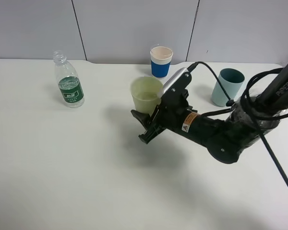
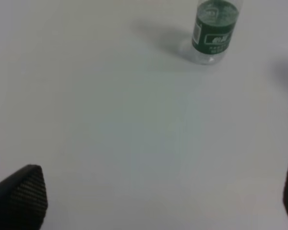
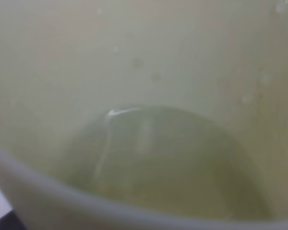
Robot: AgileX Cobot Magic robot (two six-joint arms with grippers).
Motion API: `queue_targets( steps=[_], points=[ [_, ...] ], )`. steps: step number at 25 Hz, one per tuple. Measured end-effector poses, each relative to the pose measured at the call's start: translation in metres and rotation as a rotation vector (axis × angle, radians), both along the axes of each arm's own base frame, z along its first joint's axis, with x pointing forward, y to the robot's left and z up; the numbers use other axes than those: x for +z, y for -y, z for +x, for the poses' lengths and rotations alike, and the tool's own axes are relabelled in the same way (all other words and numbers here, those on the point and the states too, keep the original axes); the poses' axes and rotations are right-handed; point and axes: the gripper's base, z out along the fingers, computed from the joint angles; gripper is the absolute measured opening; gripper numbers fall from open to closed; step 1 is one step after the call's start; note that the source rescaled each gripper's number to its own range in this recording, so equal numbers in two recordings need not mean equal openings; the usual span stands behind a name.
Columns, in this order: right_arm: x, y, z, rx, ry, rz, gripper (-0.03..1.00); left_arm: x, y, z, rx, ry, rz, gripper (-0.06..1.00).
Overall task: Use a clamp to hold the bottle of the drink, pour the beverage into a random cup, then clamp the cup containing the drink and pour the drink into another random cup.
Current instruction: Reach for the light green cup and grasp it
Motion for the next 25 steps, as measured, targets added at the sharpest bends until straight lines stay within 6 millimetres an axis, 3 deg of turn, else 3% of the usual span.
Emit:
queue_targets(
  steps=[8, 15, 21, 25],
  points=[
    [0.043, 0.009, 0.008, -0.094, 0.086, 0.096, 0.0, 0.0, 0.0, 0.0, 0.0, 0.0, 0.0, 1.0],
    [0.07, 0.037, 0.021, -0.216, 0.06, 0.122, 0.0, 0.0, 0.0, 0.0, 0.0, 0.0, 0.0, 1.0],
    [0.08, 0.065, 0.029, -0.309, -0.026, 0.065, 0.0, 0.0, 0.0, 0.0, 0.0, 0.0, 0.0, 1.0],
    [0.09, 0.083, 0.033, -0.378, -0.064, 0.116, 0.0, 0.0, 0.0, 0.0, 0.0, 0.0, 0.0, 1.0]
  ],
)
